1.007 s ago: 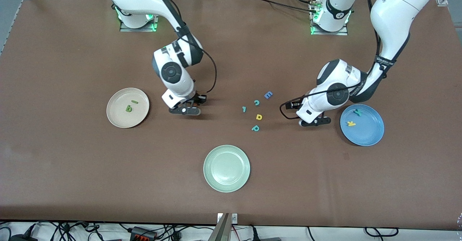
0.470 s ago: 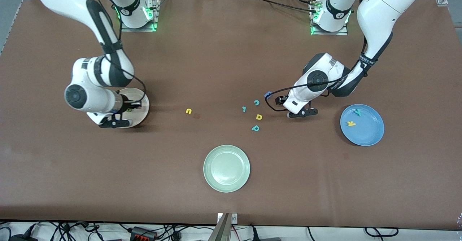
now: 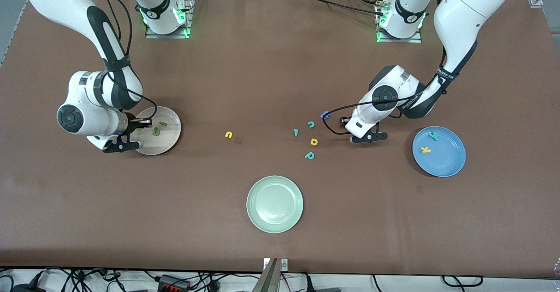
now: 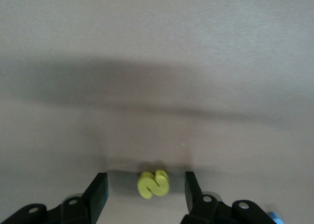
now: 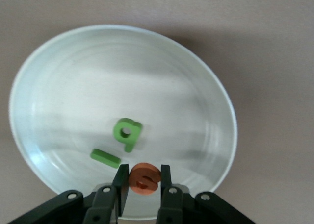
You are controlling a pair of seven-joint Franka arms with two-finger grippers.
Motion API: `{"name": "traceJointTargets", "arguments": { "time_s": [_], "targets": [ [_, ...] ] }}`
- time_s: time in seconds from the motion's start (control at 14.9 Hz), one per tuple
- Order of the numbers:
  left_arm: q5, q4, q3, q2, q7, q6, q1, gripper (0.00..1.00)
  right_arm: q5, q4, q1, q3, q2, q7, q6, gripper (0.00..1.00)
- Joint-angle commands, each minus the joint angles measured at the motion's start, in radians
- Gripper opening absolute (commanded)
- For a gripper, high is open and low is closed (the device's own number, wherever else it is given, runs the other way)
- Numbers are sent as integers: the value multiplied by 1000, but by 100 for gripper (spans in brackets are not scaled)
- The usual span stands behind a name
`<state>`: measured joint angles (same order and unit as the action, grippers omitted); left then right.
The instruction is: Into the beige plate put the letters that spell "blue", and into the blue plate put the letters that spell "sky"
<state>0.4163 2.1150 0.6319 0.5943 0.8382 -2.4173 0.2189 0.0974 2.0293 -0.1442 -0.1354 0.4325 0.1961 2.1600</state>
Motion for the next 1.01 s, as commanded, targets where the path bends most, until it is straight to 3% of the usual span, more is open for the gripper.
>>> {"name": "traceJointTargets", "arguments": {
  "time_s": [0.0, 0.07, 0.13, 0.27, 0.4, 0.74, 0.94],
  "targets": [
    [33, 10, -3, -1, 33, -19, -3, 57, -16, 9, 15, 2, 11, 25, 18, 27],
    [36, 10, -3, -1, 38, -19, -6, 54, -16, 9, 23, 2, 21, 23, 29, 68],
    [36, 10, -3, -1, 39, -19, -7, 47, -16, 5, 28, 3, 23, 23, 46, 100],
    [36, 7, -1, -1, 39, -19, -6, 24, -16, -23, 17, 5, 20, 22, 47, 100],
    [36, 3, 0, -1, 39, -16, 0, 10, 4, -41, -15, 29, 15, -3, 44, 100],
    [36, -9, 2, -19, 25, 1, 11, 9, 8, -194, -201, 57, 61, -6, 40, 100],
    [39, -133, 9, -44, -55, 244, 20, 9, 7, -233, -303, 57, 93, -29, 43, 100]
  ]
}}
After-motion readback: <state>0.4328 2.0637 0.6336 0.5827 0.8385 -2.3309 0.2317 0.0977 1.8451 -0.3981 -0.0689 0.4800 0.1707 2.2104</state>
